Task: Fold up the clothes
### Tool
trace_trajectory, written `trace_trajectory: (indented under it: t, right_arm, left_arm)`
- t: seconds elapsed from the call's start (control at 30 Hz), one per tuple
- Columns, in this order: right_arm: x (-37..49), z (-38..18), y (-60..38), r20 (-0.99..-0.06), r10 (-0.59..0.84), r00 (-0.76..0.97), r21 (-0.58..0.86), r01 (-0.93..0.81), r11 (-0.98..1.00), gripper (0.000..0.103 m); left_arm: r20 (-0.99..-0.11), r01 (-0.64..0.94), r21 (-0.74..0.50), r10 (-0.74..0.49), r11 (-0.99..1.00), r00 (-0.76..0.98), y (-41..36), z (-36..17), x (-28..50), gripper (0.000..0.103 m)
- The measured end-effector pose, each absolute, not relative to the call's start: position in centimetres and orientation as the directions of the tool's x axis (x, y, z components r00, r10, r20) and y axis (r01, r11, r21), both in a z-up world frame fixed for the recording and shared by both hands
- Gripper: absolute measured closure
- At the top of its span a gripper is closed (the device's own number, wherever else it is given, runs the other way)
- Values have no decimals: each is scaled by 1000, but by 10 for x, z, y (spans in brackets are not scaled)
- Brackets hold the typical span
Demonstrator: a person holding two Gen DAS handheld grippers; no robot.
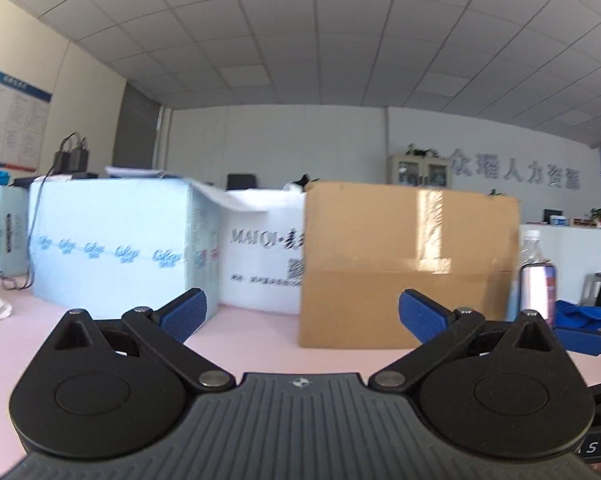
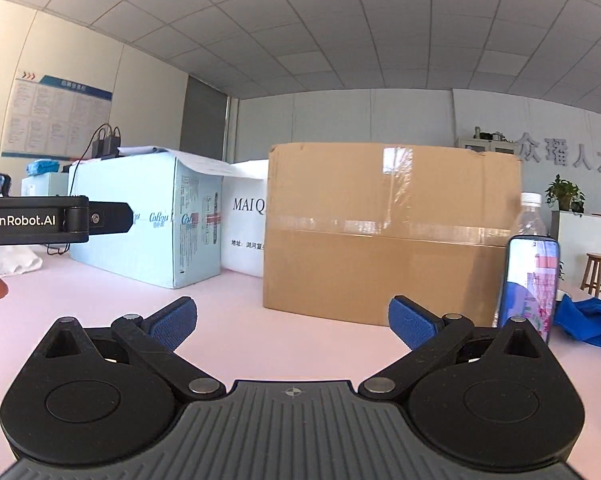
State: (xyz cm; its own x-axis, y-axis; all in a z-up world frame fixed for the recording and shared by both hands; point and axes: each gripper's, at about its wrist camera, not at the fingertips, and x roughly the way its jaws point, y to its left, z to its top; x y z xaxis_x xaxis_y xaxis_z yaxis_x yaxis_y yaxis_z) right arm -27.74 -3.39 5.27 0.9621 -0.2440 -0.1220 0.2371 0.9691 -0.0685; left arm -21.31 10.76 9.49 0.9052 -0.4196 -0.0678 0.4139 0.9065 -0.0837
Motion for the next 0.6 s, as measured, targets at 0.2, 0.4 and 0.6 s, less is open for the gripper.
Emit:
trace_trajectory:
  t: [0.2, 0.4, 0.6]
  right_arm:
    - [-215, 32, -63, -268, -224, 937, 9, 235, 972, 0]
    - [-161, 18, -95, -368, -339, 866, 30, 376, 926, 0]
    - [-115, 6, -132, -477, -424, 769, 47, 505, 862, 0]
  left_arm:
    - [-226, 222, -245, -279, 944, 933, 136, 76, -155, 0]
    - [-324, 145, -182, -199, 973, 925, 117, 50, -91, 0]
    - [-469, 166, -131, -209, 977, 858, 58, 24, -42, 0]
